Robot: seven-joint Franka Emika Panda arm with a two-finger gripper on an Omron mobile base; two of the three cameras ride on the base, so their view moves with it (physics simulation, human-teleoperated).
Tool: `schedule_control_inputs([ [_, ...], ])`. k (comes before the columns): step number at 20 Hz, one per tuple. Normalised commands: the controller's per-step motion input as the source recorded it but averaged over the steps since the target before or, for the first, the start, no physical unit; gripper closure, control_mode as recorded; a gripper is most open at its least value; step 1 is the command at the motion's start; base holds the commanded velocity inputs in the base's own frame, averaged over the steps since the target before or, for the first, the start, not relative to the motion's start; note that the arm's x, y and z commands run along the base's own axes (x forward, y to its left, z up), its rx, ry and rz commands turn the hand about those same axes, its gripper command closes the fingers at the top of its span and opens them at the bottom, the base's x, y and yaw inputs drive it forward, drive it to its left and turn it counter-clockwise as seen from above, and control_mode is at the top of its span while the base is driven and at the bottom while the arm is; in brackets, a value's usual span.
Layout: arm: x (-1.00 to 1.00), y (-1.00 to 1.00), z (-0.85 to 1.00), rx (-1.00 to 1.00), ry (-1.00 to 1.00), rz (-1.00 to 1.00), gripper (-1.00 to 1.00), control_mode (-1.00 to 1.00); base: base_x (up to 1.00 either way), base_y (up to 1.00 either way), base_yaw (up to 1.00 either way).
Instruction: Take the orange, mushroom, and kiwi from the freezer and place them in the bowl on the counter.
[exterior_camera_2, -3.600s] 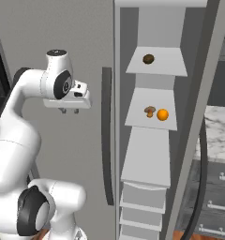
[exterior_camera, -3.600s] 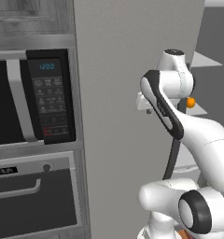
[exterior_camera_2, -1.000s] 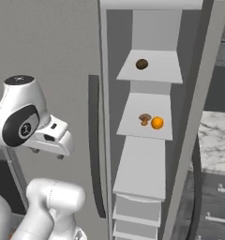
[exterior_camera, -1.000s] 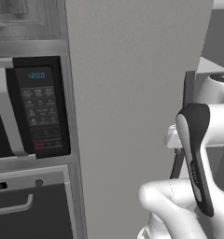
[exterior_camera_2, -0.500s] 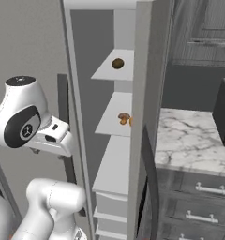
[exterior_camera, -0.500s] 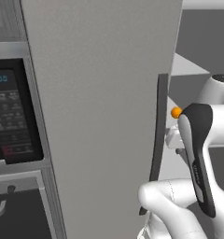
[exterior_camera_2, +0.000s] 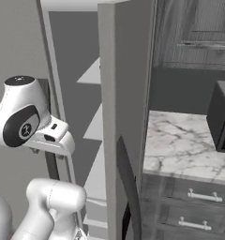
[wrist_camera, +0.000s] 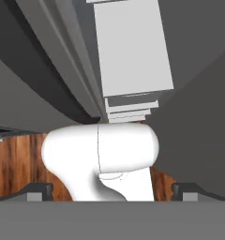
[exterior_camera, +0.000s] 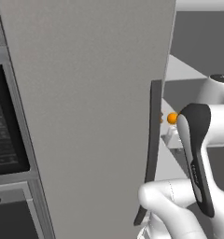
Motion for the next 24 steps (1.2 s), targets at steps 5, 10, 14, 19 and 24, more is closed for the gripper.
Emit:
schedule_control_inputs([
  [5, 0.00, 0.00, 0.00, 0.00, 0.00, 0.00, -1.00, 1.00, 0.24, -0.53, 0.00],
  [10, 0.00, 0.00, 0.00, 0.00, 0.00, 0.00, -1.00, 1.00, 0.16, -0.59, 0.00],
  [14, 0.00, 0.00, 0.00, 0.00, 0.00, 0.00, -1.00, 1.00, 0.31, -0.61, 0.00],
  [19, 0.00, 0.00, 0.00, 0.00, 0.00, 0.00, -1.00, 1.00, 0.62, -0.41, 0.00],
  [24, 0.00, 0.00, 0.00, 0.00, 0.00, 0.00, -1.00, 1.00, 0.81, -0.26, 0.00],
])
